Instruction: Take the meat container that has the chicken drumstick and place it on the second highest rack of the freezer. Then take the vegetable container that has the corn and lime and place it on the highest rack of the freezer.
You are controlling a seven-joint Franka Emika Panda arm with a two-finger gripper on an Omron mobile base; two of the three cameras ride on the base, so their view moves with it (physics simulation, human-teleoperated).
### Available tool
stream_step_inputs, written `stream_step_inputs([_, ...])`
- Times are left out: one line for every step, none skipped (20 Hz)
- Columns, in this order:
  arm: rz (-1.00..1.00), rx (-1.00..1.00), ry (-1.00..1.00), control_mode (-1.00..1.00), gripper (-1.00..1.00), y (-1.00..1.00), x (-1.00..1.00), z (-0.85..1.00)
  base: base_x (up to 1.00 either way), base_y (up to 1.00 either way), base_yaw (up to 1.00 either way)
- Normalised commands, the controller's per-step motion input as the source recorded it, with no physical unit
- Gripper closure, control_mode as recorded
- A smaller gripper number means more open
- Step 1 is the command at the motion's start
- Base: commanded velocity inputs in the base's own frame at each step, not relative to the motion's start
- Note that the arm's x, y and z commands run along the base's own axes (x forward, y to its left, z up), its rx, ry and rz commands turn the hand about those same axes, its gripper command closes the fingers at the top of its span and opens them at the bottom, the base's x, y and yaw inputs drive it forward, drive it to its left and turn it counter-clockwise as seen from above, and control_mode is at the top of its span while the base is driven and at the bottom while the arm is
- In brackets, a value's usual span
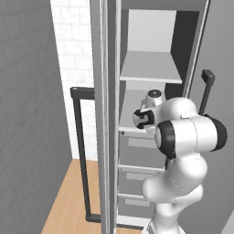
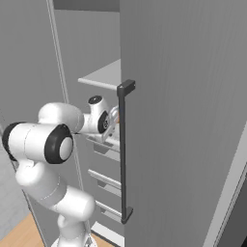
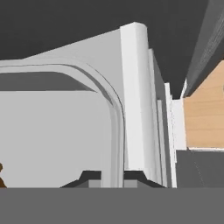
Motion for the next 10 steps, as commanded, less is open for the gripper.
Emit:
stream_step_inputs([-0.03, 0.0, 0.0, -1.0, 1.0, -0.01, 0.56, 0.0, 0.0, 0.0, 0.0])
stream_step_inputs([-0.02, 0.0, 0.0, -1.0, 1.0, -0.06, 0.56, 0.0, 0.0, 0.0, 0.0])
stream_step_inputs([-0.01, 0.0, 0.0, -1.0, 1.0, -0.09, 0.52, 0.0, 0.0, 0.0, 0.0])
stream_step_inputs([0.0, 0.0, 0.0, -1.0, 1.0, -0.15, 0.47, -0.03, 0.0, 0.0, 0.0])
stream_step_inputs([0.0, 0.0, 0.0, -1.0, 1.0, -0.17, 0.43, -0.09, 0.0, 0.0, 0.0])
stream_step_inputs([0.0, 0.0, 0.0, -1.0, 1.0, -0.2, 0.39, -0.15, 0.0, 0.0, 0.0])
stream_step_inputs([0.0, 0.0, 0.0, -1.0, 1.0, -0.21, 0.35, -0.2, 0.0, 0.0, 0.0])
stream_step_inputs([0.0, 0.0, 0.0, -1.0, 1.0, -0.22, 0.29, -0.22, 0.0, 0.0, 0.0])
stream_step_inputs([0.0, 0.0, 0.0, -1.0, 1.0, -0.21, 0.2, -0.33, 0.0, 0.0, 0.0])
stream_step_inputs([0.0, 0.0, 0.0, -1.0, 1.0, -0.18, 0.19, -0.37, 0.0, 0.0, 0.0])
